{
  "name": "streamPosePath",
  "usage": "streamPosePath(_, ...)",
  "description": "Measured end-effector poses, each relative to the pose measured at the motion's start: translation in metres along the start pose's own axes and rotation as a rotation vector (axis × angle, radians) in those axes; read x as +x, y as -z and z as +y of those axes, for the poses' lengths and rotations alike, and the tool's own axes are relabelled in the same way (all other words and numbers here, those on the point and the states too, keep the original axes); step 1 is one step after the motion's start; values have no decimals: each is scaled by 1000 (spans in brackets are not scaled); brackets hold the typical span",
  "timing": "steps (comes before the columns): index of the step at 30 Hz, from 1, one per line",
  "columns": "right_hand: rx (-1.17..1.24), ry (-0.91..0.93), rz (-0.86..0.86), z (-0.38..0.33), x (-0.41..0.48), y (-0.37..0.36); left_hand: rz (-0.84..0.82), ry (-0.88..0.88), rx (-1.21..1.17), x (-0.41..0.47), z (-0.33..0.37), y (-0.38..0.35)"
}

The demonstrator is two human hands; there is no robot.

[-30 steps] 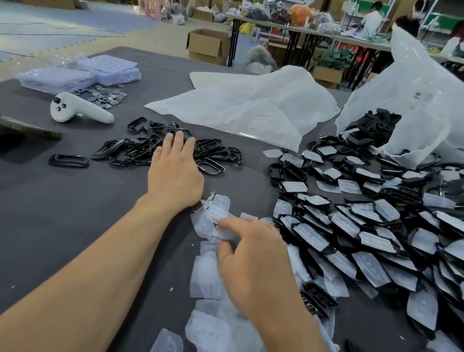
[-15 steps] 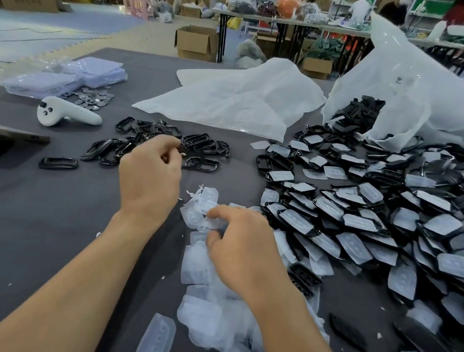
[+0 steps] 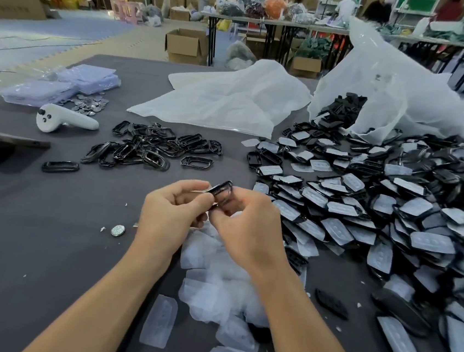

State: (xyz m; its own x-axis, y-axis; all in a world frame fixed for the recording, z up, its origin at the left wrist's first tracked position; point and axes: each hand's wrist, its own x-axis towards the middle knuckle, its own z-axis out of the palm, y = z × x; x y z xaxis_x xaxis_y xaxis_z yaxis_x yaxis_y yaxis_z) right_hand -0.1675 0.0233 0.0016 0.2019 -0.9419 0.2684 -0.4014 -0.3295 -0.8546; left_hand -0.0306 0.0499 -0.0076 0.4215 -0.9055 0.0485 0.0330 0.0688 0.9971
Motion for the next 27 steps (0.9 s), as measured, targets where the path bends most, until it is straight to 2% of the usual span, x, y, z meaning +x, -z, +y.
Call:
streamPosePath(2,-68,8,18,3,2,2,-13,41,-43,1,-1,-2)
streamPosePath(6,-143,24,123,-1,14,18,87,45,-6,8,-4,1)
streamPosePath(10,-304,-83,229,-3,46,52,151,92,-17,14,-8,2)
streamPosePath(15,-774,-334,144,23,109,97,179,94,72,15,-10,1)
streamPosePath(19,-928,-455,13,50,137,115,165,88,89,16,-9,0)
streamPosePath(27,-1025,-291,0,71,145,115,149,98,106,15,-8,0)
